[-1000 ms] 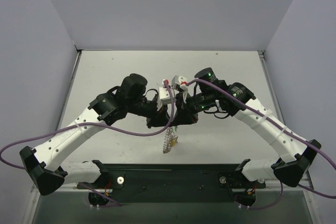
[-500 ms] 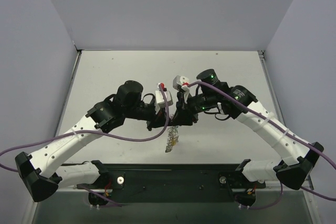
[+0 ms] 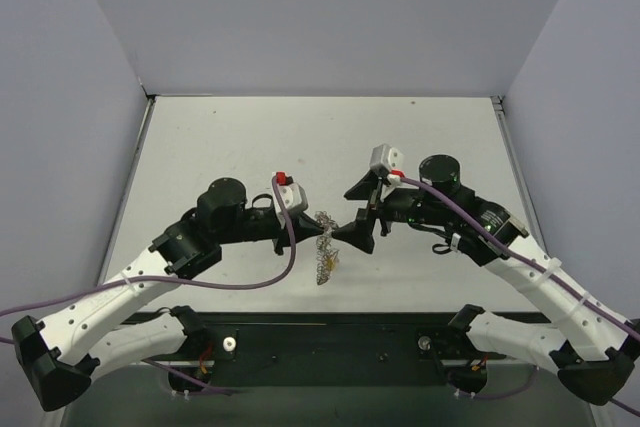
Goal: Put the keys on the keyring
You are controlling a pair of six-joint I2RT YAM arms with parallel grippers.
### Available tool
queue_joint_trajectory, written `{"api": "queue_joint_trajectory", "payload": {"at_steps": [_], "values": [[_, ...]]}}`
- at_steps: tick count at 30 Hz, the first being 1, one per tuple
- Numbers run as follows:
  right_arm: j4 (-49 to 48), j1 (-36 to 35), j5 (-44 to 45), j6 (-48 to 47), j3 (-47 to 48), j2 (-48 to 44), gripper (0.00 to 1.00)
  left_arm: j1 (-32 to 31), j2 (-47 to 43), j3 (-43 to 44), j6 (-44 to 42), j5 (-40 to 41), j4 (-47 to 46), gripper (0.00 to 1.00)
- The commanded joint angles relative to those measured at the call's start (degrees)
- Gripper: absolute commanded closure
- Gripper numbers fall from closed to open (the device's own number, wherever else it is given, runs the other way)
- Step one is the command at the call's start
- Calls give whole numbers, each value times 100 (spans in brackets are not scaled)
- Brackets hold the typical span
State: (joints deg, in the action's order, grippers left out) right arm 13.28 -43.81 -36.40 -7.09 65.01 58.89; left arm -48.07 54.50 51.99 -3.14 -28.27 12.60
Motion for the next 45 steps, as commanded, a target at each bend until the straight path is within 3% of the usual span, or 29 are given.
{"api": "queue_joint_trajectory", "payload": {"at_steps": [1, 8, 16, 21, 28, 41, 45], "values": [[-1168, 232, 302, 436, -445, -571, 11, -35, -352, -161, 85, 15, -1136, 100], [-1275, 575, -691, 665, -533, -511, 17, -44, -730, -829, 278, -38, -2391, 100], [-1469, 567, -1659, 701, -446, -388, 20, -35, -932, -1068, 647, 304, -2991, 100], [-933, 286, -1134, 472, -279, -282, 19, -35, -924, -1006, 815, 586, -3036, 100], [-1064, 277, -351, 674, -331, -282, 23, -35, -862, -918, 841, 489, -3018, 100], [-1249, 242, -490, 850, -349, -80, 29, -35, -836, -866, 806, 445, -3000, 100], [-1223, 250, -525, 850, -323, -18, 40, -44, -827, -848, 788, 428, -3009, 100]]}}
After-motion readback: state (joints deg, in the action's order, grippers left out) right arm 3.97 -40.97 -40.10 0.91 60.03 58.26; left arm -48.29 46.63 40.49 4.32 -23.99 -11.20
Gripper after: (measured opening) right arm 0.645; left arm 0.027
